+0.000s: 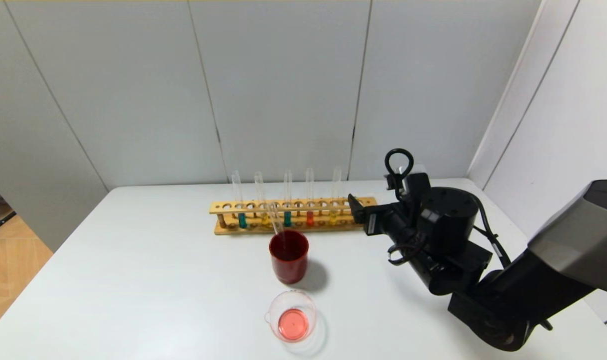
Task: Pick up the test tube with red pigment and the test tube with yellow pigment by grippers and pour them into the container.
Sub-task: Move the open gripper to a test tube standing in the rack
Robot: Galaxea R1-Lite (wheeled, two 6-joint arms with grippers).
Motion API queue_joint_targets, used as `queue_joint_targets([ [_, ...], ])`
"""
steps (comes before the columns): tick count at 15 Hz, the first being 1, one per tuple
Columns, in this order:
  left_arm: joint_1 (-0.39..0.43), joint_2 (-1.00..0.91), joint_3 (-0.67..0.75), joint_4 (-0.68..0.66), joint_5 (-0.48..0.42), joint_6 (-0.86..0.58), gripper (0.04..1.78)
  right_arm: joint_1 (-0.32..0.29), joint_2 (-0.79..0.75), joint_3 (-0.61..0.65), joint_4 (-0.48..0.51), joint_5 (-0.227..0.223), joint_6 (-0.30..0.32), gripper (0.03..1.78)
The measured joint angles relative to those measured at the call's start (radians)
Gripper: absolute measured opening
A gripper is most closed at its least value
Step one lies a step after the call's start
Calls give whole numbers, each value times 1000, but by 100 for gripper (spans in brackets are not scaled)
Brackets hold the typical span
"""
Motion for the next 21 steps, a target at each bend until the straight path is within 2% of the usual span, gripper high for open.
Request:
queue_joint_targets([
  [5,0,0,0,0,0,0,175,36,39,-30,-31,57,14,173],
  [10,0,0,0,0,0,0,175,31,99,-55,-33,134,8,173],
  [16,0,0,0,0,0,0,175,-22,170,-128,-34,140,18,173],
  [21,0,0,0,0,0,0,175,-37,224,-205,-33,141,15,173],
])
